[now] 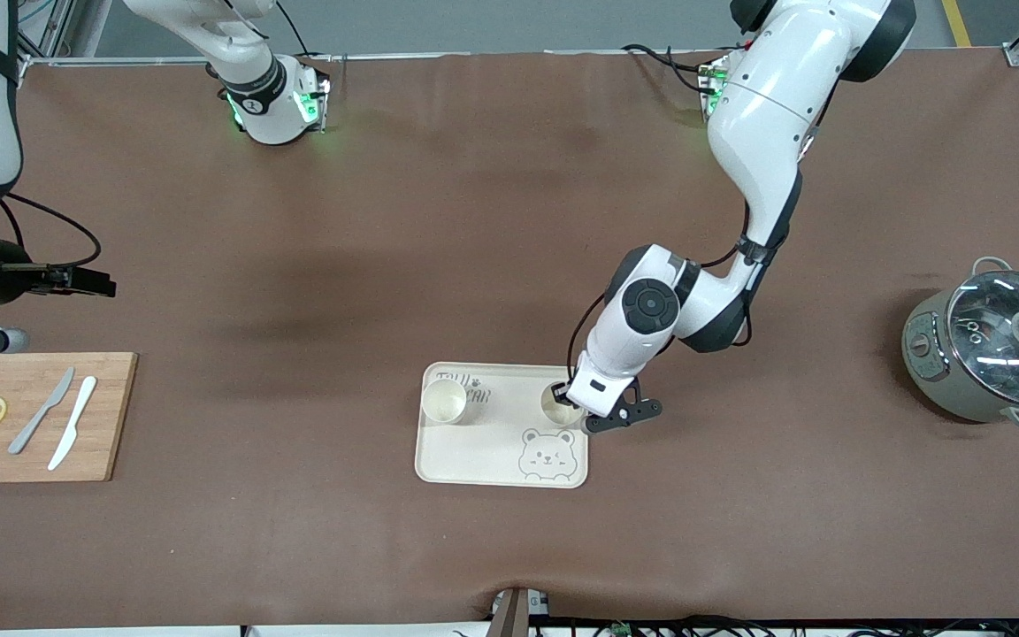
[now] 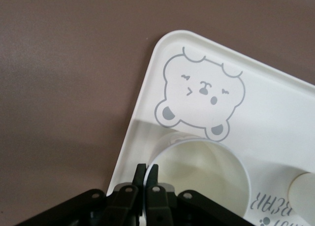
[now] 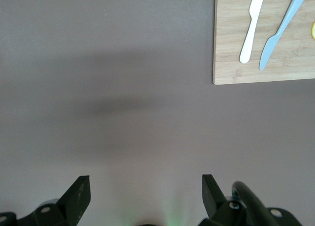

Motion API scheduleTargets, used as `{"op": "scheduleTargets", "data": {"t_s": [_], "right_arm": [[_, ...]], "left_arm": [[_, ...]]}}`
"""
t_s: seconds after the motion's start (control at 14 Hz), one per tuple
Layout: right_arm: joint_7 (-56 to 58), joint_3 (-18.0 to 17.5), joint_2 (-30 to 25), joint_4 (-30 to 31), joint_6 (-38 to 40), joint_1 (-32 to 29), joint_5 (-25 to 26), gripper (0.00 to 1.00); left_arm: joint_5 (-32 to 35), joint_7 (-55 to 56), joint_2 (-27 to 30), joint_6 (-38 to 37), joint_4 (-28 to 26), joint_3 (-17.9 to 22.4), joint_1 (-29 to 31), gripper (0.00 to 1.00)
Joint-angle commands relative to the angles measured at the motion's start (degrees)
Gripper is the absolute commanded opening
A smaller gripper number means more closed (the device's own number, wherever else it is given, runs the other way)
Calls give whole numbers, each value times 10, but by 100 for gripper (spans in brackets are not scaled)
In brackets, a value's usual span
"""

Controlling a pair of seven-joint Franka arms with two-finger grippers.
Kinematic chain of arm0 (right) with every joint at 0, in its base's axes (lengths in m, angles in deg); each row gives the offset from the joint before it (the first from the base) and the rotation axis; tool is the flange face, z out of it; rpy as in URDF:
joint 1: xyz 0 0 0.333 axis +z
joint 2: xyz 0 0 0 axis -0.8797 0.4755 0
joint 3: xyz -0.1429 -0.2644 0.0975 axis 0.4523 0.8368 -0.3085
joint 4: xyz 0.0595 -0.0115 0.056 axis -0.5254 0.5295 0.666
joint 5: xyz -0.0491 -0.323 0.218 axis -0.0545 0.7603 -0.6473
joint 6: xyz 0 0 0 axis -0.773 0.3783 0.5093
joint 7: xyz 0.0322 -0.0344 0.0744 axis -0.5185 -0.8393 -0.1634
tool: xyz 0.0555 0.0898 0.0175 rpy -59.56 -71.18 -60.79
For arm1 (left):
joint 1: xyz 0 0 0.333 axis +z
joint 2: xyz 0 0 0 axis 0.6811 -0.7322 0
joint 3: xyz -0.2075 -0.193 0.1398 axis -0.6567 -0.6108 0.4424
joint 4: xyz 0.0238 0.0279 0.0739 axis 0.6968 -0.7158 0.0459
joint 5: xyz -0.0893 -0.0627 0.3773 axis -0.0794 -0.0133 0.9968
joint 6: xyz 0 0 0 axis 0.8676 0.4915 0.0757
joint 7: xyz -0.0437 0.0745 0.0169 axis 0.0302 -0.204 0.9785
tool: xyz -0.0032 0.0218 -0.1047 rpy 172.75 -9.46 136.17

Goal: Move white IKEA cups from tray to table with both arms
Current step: 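Carry the cup to the pot with the left gripper while the right gripper reaches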

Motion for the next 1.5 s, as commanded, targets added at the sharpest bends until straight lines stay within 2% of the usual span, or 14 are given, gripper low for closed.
{"op": "scheduleTargets", "data": {"t_s": [0.0, 0.21, 0.36, 0.5, 0.86, 1.0, 1.14, 1.21, 1.43], "right_arm": [[-19, -8, -4, 11, 4, -12, -8, 100], [-95, -9, -4, 23, -7, -5, -26, 100], [-98, -10, -3, 43, -35, -4, -51, 100], [-130, -10, -1, 52, -49, 11, -78, 100], [-322, -10, 28, 47, -85, 107, -85, 100], [-346, -10, 43, 47, -101, 134, -89, 100], [-374, -10, 68, 48, -136, 154, -132, 100], [-402, -10, 85, 48, -165, 171, -146, 100], [-514, -10, 129, 47, -276, 227, -147, 100]], "left_arm": [[-11, -7, 4, 1, 13, 3, -3, 0], [-7, -6, 27, -2, 13, 4, -2, 0], [-8, -6, 45, -10, 9, 3, 4, 0], [-8, -7, 74, -47, 9, 5, 8, 0], [-8, -11, 152, -168, -6, 8, 54, 0], [1, -33, 186, -216, -34, 9, 85, 0], [25, -48, 215, -222, -91, 8, 116, 0], [25, -49, 218, -222, -105, 4, 142, 0], [25, -66, 220, -217, -144, 3, 186, 0]]}}
